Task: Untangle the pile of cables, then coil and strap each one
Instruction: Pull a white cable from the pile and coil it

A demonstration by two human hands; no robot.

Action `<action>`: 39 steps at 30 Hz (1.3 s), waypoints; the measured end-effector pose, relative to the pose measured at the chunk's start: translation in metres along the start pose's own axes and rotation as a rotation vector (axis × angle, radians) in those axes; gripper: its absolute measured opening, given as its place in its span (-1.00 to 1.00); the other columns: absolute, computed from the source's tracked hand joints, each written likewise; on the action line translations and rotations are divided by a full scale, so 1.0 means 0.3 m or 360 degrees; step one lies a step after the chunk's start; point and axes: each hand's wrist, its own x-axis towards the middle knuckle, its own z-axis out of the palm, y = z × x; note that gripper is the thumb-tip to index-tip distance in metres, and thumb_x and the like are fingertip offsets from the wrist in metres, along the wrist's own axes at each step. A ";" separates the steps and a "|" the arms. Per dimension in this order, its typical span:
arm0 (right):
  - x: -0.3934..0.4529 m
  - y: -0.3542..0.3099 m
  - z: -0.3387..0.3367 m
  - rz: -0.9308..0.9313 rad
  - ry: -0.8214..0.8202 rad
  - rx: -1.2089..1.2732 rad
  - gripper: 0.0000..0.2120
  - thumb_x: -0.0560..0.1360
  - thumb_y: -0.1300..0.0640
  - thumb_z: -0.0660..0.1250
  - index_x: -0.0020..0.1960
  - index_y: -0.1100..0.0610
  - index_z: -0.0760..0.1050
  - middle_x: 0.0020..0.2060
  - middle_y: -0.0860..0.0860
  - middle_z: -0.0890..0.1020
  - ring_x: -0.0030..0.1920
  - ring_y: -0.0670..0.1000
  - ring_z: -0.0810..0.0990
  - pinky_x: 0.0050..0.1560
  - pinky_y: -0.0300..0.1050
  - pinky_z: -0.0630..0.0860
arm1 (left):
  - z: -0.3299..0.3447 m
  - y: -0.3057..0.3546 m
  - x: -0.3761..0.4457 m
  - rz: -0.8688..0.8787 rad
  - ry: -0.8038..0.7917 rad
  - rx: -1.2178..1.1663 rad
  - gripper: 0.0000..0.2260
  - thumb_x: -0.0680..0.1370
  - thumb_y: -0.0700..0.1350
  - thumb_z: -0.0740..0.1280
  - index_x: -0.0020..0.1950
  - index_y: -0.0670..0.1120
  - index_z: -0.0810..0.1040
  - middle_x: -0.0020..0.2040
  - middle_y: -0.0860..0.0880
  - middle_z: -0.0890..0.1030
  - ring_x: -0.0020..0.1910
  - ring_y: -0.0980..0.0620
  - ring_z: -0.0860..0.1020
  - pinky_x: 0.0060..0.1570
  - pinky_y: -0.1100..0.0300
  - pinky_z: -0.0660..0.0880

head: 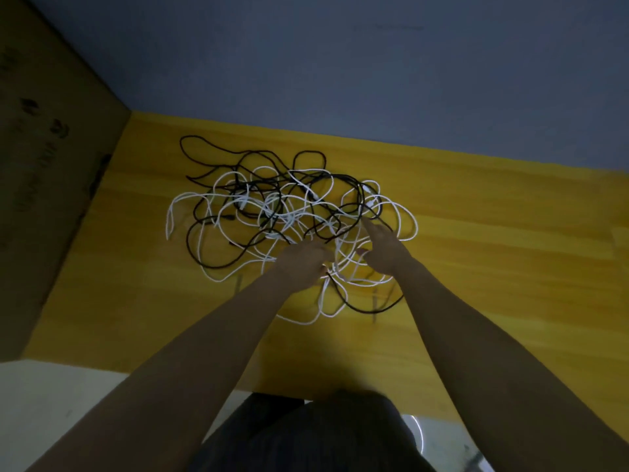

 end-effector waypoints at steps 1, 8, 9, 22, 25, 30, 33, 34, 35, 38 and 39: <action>0.004 -0.008 0.022 0.0021 0.0099 0.0014 -0.47 0.54 0.22 0.28 0.48 0.15 0.24 0.35 0.21 0.41 0.33 0.22 0.40 0.20 0.03 0.42 | -0.007 -0.014 -0.006 0.0012 0.0026 -0.0006 -0.72 0.63 -0.16 0.20 0.33 -0.05 0.49 0.34 -0.06 0.45 0.31 -0.10 0.41 0.15 -0.02 0.45; -0.150 -0.066 0.044 -0.0300 0.0684 0.0240 -0.74 0.51 0.38 0.29 0.11 0.18 0.64 -0.04 0.16 0.63 -0.01 0.19 0.59 -0.14 -0.02 0.48 | -0.057 -0.006 0.012 0.0171 0.0407 -0.0247 -0.69 0.64 -0.08 0.18 0.37 -0.09 0.43 0.31 -0.06 0.45 0.27 -0.07 0.39 0.15 0.03 0.42; -0.187 -0.072 0.030 -0.0363 0.0750 0.0258 -0.68 0.45 0.43 0.28 0.09 0.17 0.65 -0.07 0.16 0.64 -0.04 0.19 0.60 -0.14 0.02 0.52 | -0.065 0.010 0.023 0.0233 0.0390 -0.0222 -0.66 0.64 -0.05 0.19 0.40 -0.10 0.41 0.34 -0.06 0.43 0.30 -0.07 0.37 0.18 0.03 0.40; -0.412 -0.008 -0.256 0.0206 0.0866 0.0152 -0.12 0.41 0.11 0.37 0.56 -0.01 -0.07 0.51 0.03 0.11 0.47 0.13 0.05 0.41 0.12 0.06 | -0.412 0.264 0.171 0.0393 0.0665 -0.0452 -0.76 0.61 -0.04 0.26 -0.01 -0.15 0.65 -0.12 -0.14 0.65 -0.12 -0.13 0.59 -0.19 0.08 0.45; -0.419 -0.039 -0.346 0.0124 0.1194 0.0229 -0.45 0.52 0.01 0.34 0.45 0.12 0.32 0.39 0.10 0.38 0.40 0.16 0.27 0.36 0.01 0.20 | -0.526 0.357 0.183 0.0451 0.0678 -0.0947 -0.84 0.56 -0.12 0.34 -0.09 -0.19 0.65 -0.30 -0.10 0.64 -0.30 0.00 0.64 -0.20 0.15 0.55; -0.399 -0.138 -0.414 -0.0071 0.1107 0.0896 -0.78 0.57 0.10 0.30 0.11 0.22 0.58 -0.04 0.08 0.66 0.04 0.01 0.60 0.01 -0.22 0.40 | -0.687 0.453 0.169 0.0487 0.0668 -0.1700 -0.87 0.52 -0.27 0.39 -0.22 -0.15 0.52 -0.35 -0.06 0.58 -0.48 0.16 0.60 -0.40 0.34 0.54; -0.374 -0.204 -0.430 -0.0187 0.1208 0.1338 -0.81 0.62 0.21 0.19 -0.07 0.25 0.53 -0.30 0.11 0.58 -0.23 0.05 0.57 -0.06 -0.02 0.48 | -0.775 0.444 0.138 0.0449 0.0841 -0.1922 -0.78 0.50 -0.30 0.39 -0.08 -0.10 0.36 -0.24 -0.14 0.57 -0.44 0.04 0.63 -0.38 0.27 0.56; -0.366 -0.235 -0.443 -0.0194 0.1269 0.1526 -0.80 0.63 0.20 0.16 -0.10 0.20 0.50 -0.37 0.08 0.51 -0.31 0.03 0.54 -0.12 -0.01 0.50 | -0.803 0.425 0.129 0.0420 0.0947 -0.1921 -0.71 0.50 -0.30 0.39 -0.02 -0.08 0.29 -0.22 -0.13 0.55 -0.43 0.01 0.62 -0.36 0.24 0.58; -0.359 -0.266 -0.467 -0.0185 0.1365 0.1649 -0.77 0.64 0.17 0.14 -0.13 0.13 0.49 -0.42 0.04 0.43 -0.37 -0.01 0.47 -0.20 -0.04 0.48 | -0.834 0.405 0.122 0.0397 0.1040 -0.1882 -0.67 0.50 -0.29 0.38 0.04 -0.06 0.24 -0.24 -0.10 0.55 -0.41 -0.02 0.63 -0.31 0.20 0.60; -0.348 -0.380 -0.600 -0.0246 0.1701 0.1623 -0.75 0.65 0.15 0.13 -0.15 0.06 0.49 -0.43 -0.04 0.32 -0.43 -0.12 0.29 -0.34 -0.21 0.29 | -0.949 0.369 0.091 0.0411 0.1173 -0.1703 -0.85 0.58 -0.23 0.28 0.11 -0.11 0.37 -0.29 -0.04 0.57 -0.37 0.05 0.63 -0.12 0.11 0.60; -0.355 -0.422 -0.666 -0.0306 0.1797 0.1572 -0.77 0.64 0.16 0.13 -0.13 0.08 0.50 -0.42 -0.04 0.34 -0.44 -0.16 0.27 -0.37 -0.26 0.26 | -0.998 0.368 0.079 0.0418 0.1191 -0.1655 -0.91 0.61 -0.19 0.25 0.08 -0.19 0.46 -0.29 -0.04 0.57 -0.36 0.08 0.62 -0.09 0.07 0.60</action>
